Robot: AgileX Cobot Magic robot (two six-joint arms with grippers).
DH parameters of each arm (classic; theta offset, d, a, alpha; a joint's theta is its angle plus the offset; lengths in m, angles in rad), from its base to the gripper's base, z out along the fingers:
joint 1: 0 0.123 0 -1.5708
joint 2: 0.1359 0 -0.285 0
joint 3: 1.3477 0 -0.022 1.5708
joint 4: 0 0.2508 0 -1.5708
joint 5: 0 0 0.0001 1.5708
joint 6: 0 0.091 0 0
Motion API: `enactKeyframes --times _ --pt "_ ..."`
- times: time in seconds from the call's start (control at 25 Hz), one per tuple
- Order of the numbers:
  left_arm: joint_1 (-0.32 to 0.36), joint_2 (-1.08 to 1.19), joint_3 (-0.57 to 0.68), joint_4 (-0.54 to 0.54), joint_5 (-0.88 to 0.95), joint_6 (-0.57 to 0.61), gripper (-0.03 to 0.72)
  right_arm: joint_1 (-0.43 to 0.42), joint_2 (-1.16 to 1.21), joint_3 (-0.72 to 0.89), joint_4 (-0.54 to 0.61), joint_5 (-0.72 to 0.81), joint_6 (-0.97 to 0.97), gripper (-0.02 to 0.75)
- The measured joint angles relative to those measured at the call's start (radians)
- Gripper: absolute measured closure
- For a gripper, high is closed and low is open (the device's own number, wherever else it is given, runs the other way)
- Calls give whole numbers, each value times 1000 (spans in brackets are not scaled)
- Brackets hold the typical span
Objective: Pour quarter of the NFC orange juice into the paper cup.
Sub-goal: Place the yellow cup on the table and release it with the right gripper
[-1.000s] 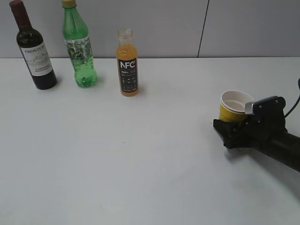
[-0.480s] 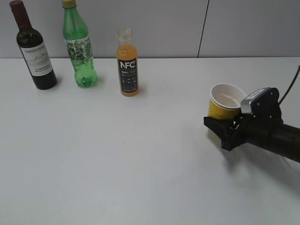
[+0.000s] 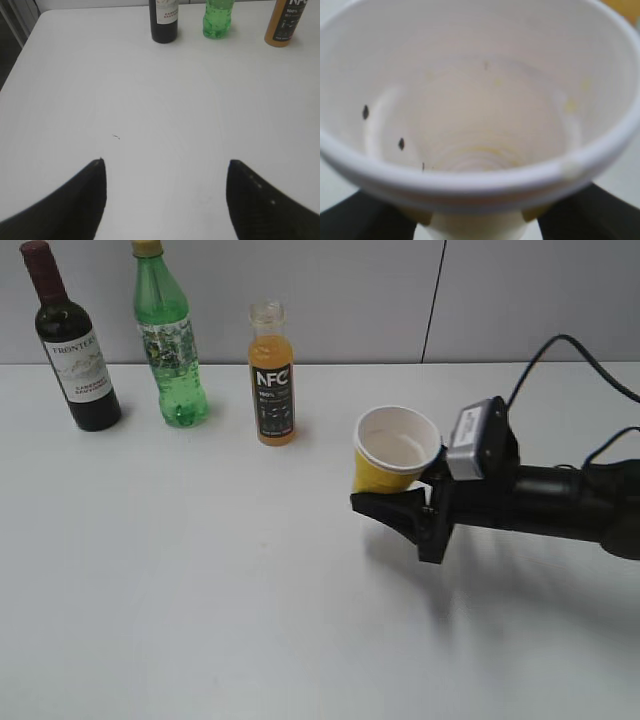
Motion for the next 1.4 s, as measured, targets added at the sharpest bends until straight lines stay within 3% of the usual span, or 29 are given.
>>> enactKeyframes --times 0.2,0.36,0.6,1.28,1.4 --pt "0 0 0 0 0 0 141 146 -1 -125 -5 141 71 255" --pt "0 0 0 0 0 0 141 195 32 -186 -10 174 108 255" --pt "0 0 0 0 0 2 141 199 124 -206 -129 193 123 255" --pt "0 0 0 0 0 2 141 206 161 -263 -164 244 130 255" --pt "0 0 0 0 0 2 141 206 161 -263 -170 267 173 211"
